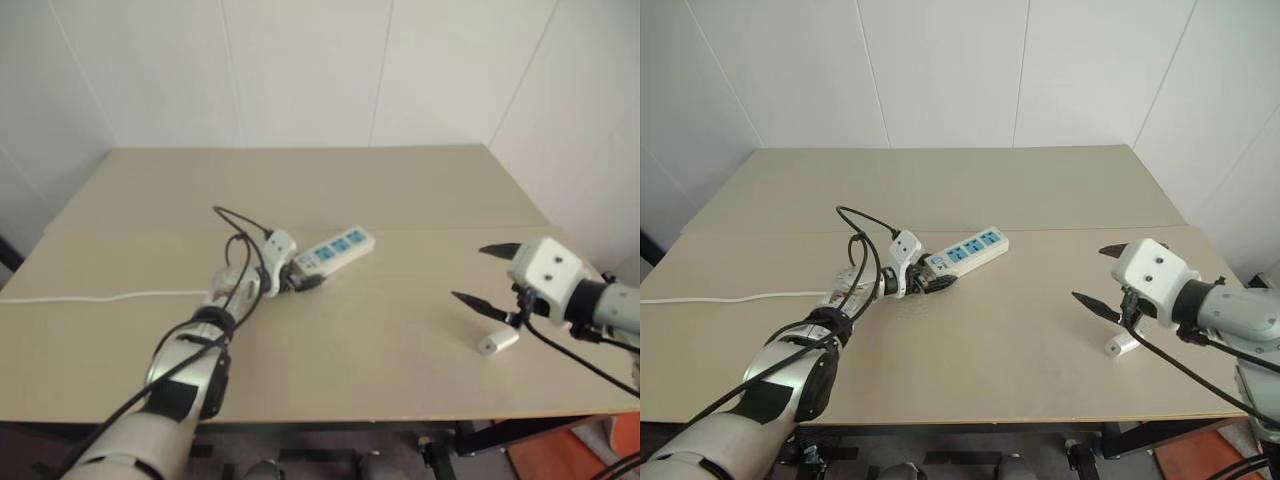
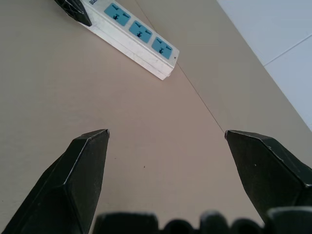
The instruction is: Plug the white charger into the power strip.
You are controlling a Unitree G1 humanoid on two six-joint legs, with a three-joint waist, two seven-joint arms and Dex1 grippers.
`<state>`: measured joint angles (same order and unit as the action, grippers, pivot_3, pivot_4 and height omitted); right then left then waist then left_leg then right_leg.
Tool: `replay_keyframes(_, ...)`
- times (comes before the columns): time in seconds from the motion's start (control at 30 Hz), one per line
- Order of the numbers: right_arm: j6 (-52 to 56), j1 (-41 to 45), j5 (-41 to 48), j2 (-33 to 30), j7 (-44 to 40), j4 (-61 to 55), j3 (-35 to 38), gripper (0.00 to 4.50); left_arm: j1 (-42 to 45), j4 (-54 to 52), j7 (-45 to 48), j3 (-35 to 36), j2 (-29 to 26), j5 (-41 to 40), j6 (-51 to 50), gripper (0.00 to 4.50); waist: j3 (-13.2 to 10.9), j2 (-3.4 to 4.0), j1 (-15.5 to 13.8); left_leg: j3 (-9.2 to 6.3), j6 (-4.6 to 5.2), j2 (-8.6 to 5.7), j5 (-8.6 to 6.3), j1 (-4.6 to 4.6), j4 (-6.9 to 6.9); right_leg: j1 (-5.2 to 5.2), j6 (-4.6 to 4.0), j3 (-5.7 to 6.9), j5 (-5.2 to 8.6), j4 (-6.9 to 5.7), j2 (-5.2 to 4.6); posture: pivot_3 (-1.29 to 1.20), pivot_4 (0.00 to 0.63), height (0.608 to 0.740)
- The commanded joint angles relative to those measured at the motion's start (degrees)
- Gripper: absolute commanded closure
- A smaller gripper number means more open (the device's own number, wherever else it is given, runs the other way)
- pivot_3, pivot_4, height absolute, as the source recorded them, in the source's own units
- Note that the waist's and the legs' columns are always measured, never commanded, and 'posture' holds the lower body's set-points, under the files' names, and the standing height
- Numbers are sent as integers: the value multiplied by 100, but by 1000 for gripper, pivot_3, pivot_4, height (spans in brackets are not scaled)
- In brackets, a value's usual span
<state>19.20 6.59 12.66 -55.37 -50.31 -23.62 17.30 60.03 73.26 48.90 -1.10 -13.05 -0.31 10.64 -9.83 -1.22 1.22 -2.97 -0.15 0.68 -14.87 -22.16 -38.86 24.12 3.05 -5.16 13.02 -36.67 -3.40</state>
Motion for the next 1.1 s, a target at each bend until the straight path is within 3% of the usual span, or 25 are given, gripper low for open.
replay_keyframes(0.03,54,-95,93,-16,82,-266,379,0,149,-25,23,80,23,14,56,1212,0,0,-21,0,0,0,0,0,0,0,0,0,0,0,0,0,150,740)
replay_keyframes(0.4,45,-300,65,25,158,-354,421,0,-423,-1023,2027,-102,-433,-94,522,1212,0,0,-15,1,0,0,0,0,0,2,0,-1,0,-1,0,0,150,740)
replay_keyframes(0.7,15,-322,57,40,124,-339,345,0,-1628,-3070,2504,-354,-863,-282,70,1212,1,1,-25,1,0,2,0,1,-2,0,1,-2,0,-2,-1,0,150,740)
replay_keyframes(0.77,5,-321,51,64,137,-333,304,0,-1889,-3481,2523,-357,-871,-394,-157,476,1,2,-25,1,0,3,0,2,-3,-1,0,-2,0,-2,-1,0,150,740)
replay_keyframes(0.83,-5,-311,42,73,138,-322,279,0,-2039,-3749,2423,-359,-877,-437,-314,12,1,2,-27,0,0,3,0,1,-5,0,0,-1,0,-4,-1,0,150,740)
replay_keyframes(1.1,-3,-279,32,23,111,-311,304,0,-2205,-4418,2569,-139,-1242,-987,-844,12,1,2,-11,2,1,4,0,6,-6,-3,0,-3,0,-3,0,0,150,740)
